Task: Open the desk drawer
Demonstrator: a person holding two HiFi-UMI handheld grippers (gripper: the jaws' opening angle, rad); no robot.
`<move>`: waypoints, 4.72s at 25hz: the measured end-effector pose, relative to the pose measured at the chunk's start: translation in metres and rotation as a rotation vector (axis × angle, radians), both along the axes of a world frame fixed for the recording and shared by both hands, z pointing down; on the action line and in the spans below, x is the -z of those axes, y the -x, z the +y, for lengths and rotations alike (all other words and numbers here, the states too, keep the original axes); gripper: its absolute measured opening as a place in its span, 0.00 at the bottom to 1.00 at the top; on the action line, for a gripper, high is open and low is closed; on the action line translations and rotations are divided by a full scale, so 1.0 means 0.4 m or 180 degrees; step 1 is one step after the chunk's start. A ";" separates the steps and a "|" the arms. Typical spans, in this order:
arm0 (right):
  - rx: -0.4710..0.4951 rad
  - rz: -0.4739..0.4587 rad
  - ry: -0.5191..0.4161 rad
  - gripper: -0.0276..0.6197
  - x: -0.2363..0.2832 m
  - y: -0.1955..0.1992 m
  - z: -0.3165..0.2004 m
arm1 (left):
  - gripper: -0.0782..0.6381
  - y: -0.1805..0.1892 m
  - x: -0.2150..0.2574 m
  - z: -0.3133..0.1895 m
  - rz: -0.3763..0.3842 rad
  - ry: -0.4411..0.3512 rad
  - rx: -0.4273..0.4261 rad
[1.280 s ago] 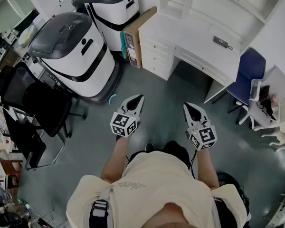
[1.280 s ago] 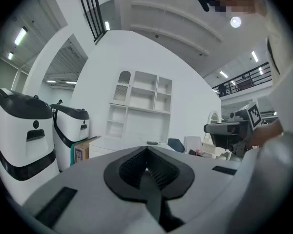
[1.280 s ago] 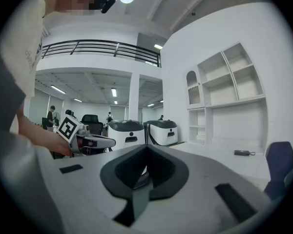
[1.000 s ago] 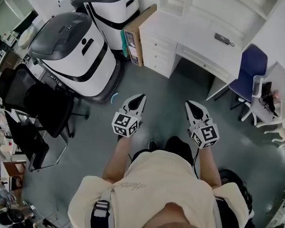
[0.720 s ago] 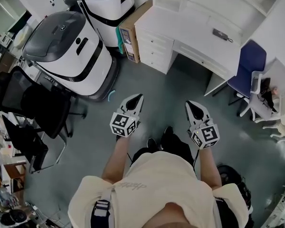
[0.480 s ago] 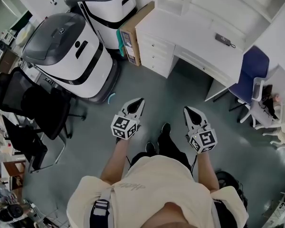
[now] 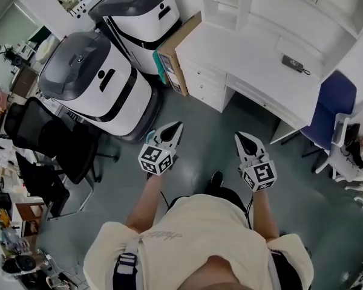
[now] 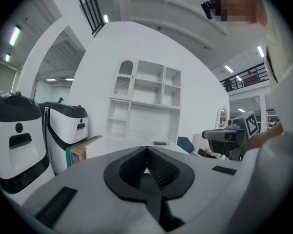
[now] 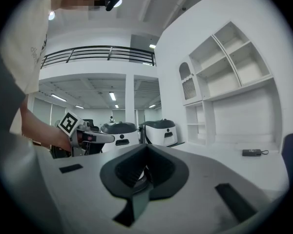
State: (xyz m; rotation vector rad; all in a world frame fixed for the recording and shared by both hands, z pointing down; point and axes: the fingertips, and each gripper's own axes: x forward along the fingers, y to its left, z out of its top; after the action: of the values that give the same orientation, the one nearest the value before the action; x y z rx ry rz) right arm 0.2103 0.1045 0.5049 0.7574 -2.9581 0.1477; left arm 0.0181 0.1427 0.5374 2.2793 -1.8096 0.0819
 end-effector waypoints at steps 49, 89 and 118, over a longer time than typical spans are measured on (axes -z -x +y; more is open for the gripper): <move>-0.0352 0.0303 -0.0058 0.05 0.008 0.568 -0.498 | 0.11 0.521 -0.005 -0.549 -0.0094 -0.0233 -0.0545; -0.0292 0.0136 0.0144 0.05 -0.100 0.531 -1.101 | 0.12 0.449 -0.036 -1.172 -0.0296 0.0044 -0.0724; -0.0951 0.0293 0.0179 0.05 -0.047 0.584 -1.080 | 0.23 0.531 -0.062 -1.224 -0.0212 0.0051 -0.1242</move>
State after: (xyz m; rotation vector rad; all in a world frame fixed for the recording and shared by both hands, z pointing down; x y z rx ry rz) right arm -0.0233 -0.3275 0.5239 1.1601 -2.7261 0.2079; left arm -0.1942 -0.3471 0.5621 2.6132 -1.3602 0.2385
